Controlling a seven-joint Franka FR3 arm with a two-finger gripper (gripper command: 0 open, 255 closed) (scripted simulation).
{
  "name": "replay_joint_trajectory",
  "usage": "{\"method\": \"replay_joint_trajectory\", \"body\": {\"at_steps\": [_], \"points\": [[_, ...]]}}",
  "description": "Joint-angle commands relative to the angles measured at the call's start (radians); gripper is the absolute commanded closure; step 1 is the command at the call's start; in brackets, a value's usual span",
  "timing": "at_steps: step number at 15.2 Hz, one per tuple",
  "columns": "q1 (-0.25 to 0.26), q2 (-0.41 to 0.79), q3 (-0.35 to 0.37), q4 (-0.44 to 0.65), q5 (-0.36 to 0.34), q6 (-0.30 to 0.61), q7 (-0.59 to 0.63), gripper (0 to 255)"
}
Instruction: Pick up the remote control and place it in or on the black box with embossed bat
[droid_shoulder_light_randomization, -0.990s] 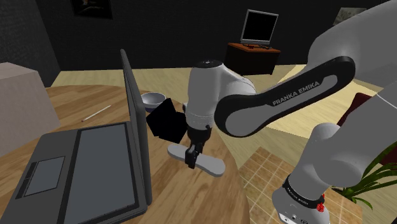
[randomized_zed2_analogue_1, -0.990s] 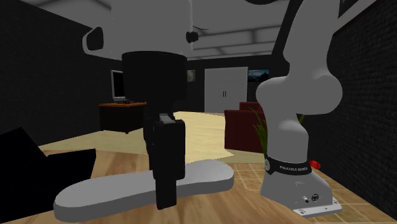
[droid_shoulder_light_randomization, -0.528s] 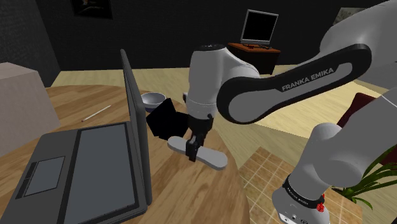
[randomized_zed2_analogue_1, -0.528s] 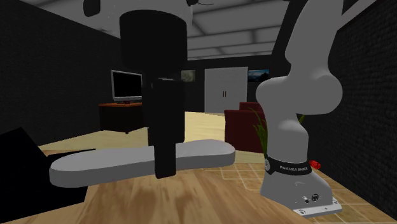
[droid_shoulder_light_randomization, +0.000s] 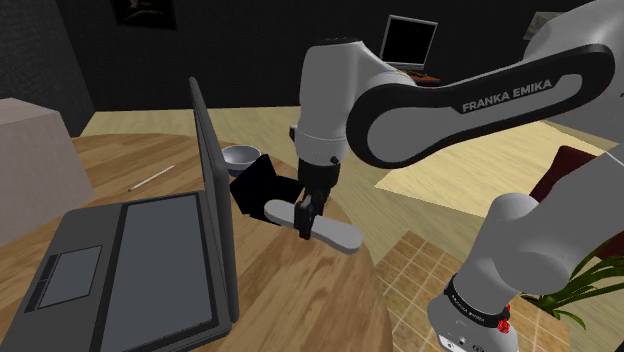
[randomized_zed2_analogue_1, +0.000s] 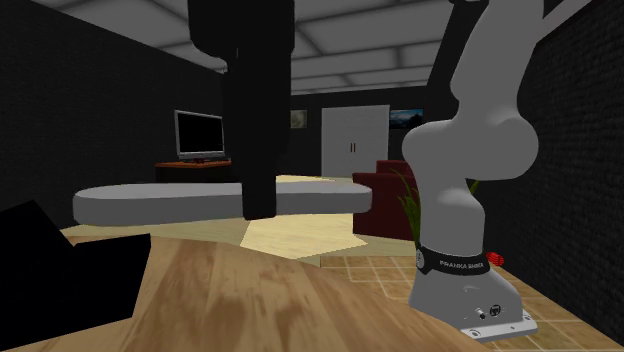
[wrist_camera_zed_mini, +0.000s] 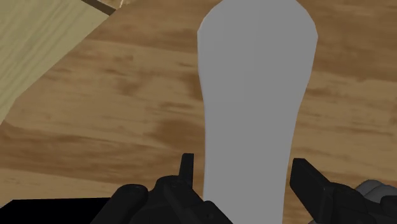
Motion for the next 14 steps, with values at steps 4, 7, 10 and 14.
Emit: {"method": "replay_joint_trajectory", "body": {"at_steps": [4, 7, 10, 14], "points": [[-0.001, -0.018, -0.01, 0.053, -0.001, -0.071, -0.002, 255], [-0.002, -0.025, -0.016, 0.088, -0.003, -0.113, -0.003, 255], [-0.027, 0.022, -0.036, 0.129, -0.029, -0.11, -0.031, 255], [-0.071, 0.125, -0.069, 0.217, -0.078, -0.103, -0.082, 255]]}}
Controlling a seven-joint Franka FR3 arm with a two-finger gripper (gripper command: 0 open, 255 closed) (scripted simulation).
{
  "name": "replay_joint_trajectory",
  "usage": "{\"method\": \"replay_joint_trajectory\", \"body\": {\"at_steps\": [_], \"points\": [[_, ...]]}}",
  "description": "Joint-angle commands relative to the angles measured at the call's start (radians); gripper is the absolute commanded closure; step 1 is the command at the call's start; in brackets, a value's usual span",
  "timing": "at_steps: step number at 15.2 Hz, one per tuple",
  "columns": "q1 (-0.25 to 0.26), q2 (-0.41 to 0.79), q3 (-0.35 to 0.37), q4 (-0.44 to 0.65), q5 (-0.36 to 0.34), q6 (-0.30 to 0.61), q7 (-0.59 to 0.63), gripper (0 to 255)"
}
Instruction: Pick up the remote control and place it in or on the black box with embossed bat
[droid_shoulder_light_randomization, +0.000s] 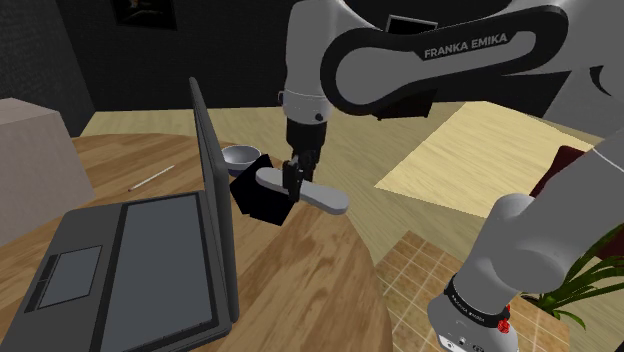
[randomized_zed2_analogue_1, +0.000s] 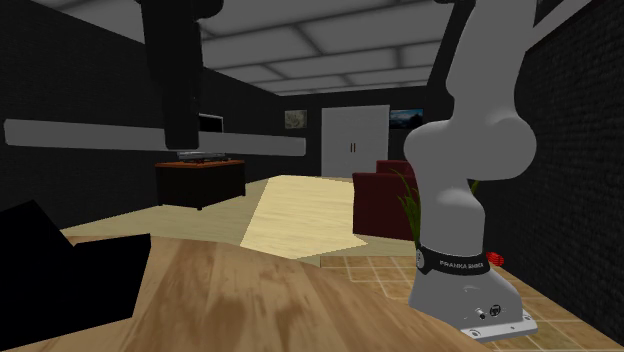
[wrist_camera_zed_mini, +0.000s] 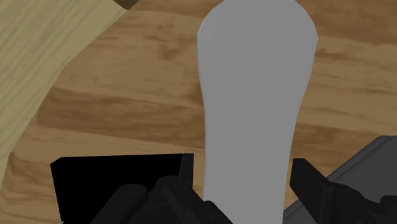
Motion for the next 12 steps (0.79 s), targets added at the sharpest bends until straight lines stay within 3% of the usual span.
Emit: {"method": "replay_joint_trajectory", "body": {"at_steps": [1, 12], "points": [[-0.021, 0.053, -0.017, 0.045, -0.024, 0.005, -0.025, 255], [-0.103, 0.379, -0.088, 0.405, -0.137, -0.043, -0.135, 255]]}}
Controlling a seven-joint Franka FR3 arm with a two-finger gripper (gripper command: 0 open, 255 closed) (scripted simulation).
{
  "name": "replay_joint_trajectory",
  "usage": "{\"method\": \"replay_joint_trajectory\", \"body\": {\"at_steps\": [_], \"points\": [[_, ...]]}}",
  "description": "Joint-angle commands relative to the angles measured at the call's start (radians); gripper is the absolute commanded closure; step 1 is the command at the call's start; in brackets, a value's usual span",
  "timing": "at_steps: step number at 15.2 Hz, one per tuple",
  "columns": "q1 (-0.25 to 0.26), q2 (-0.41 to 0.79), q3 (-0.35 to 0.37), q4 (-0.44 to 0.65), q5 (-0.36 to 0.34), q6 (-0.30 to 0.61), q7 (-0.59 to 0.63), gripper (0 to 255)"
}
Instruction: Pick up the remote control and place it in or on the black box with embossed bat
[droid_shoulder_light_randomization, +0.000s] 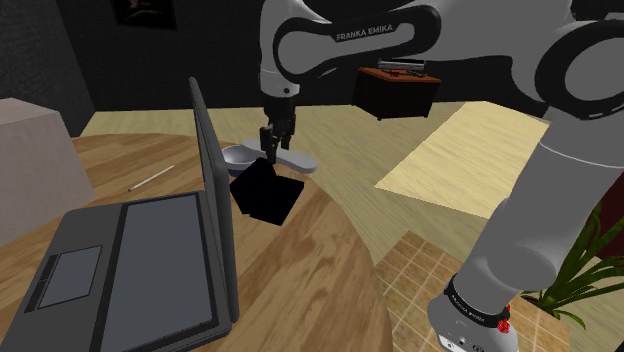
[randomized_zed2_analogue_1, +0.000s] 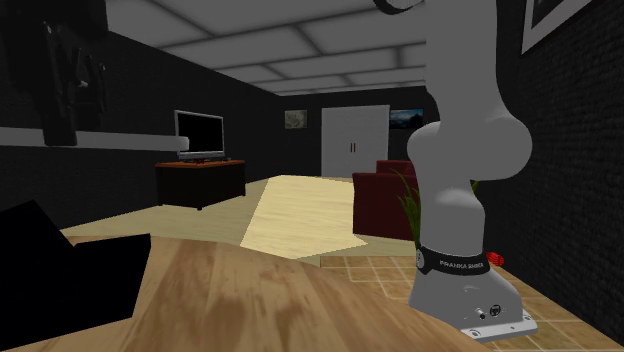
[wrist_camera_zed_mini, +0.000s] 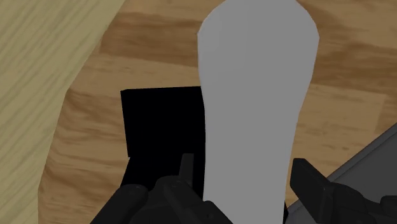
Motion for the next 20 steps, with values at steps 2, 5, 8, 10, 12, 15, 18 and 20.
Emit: {"method": "replay_joint_trajectory", "body": {"at_steps": [2, 5, 8, 10, 12, 15, 18, 20], "points": [[-0.014, 0.104, -0.016, 0.132, -0.028, -0.031, -0.026, 255], [-0.017, 0.132, -0.02, 0.142, -0.036, -0.013, -0.032, 255], [-0.017, 0.137, -0.021, 0.108, -0.038, 0.025, -0.03, 255], [-0.017, 0.141, -0.022, 0.086, -0.039, 0.051, -0.028, 255], [-0.017, 0.146, -0.022, 0.066, -0.041, 0.076, -0.027, 255], [-0.017, 0.155, -0.023, 0.037, -0.045, 0.114, -0.024, 255], [-0.017, 0.163, -0.024, 0.016, -0.048, 0.142, -0.021, 255], [-0.016, 0.163, -0.024, 0.016, -0.048, 0.142, -0.021, 255]]}}
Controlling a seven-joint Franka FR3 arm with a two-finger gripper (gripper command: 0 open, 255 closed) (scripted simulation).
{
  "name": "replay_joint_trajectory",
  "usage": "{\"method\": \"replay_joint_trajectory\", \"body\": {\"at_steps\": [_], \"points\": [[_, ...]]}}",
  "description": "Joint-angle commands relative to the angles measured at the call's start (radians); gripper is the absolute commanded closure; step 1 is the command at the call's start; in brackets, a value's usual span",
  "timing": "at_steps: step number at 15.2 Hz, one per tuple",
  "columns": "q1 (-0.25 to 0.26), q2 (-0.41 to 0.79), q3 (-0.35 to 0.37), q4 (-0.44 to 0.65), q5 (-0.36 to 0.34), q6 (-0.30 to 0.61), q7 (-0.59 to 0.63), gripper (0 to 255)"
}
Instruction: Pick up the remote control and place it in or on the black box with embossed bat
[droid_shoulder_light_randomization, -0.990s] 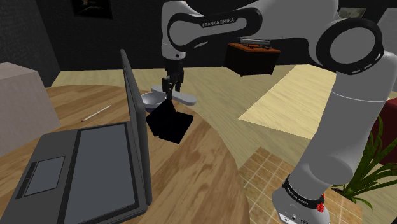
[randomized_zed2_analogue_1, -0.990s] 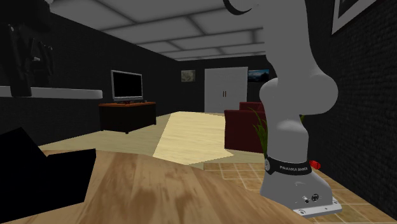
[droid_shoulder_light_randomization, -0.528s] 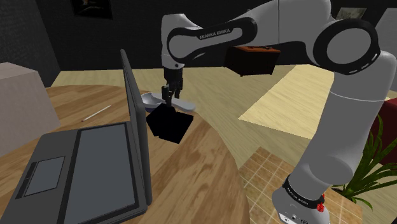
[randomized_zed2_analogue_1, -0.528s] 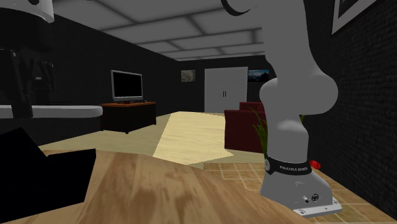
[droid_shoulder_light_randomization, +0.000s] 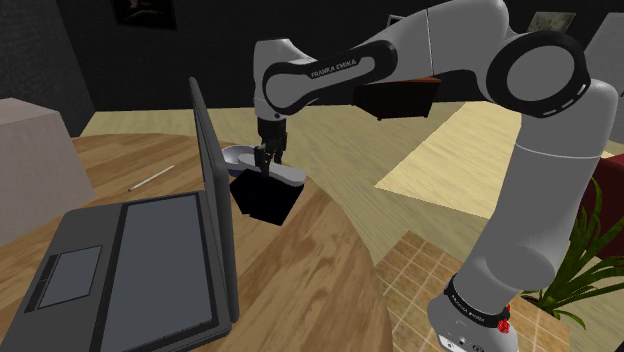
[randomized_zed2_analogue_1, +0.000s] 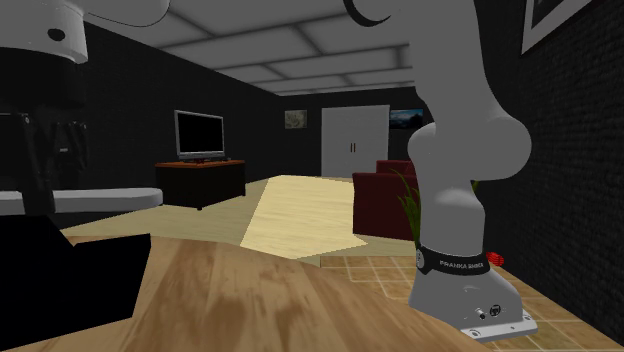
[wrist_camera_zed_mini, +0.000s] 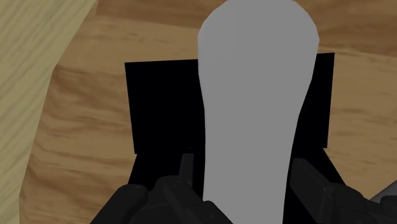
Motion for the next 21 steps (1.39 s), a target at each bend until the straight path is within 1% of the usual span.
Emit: {"method": "replay_joint_trajectory", "body": {"at_steps": [1, 4, 5, 10, 14, 21], "points": [[0.0, 0.001, 0.0, -0.001, 0.0, 0.002, 0.0, 255], [0.0, 0.001, 0.0, -0.001, 0.0, 0.002, 0.0, 255], [0.0, 0.001, 0.0, -0.001, 0.0, 0.002, 0.0, 0], [0.0, 0.001, 0.0, -0.001, 0.0, 0.002, 0.0, 0], [0.001, -0.025, 0.003, 0.095, 0.009, -0.117, -0.006, 0], [0.001, -0.025, 0.003, 0.095, 0.009, -0.117, -0.006, 0]]}}
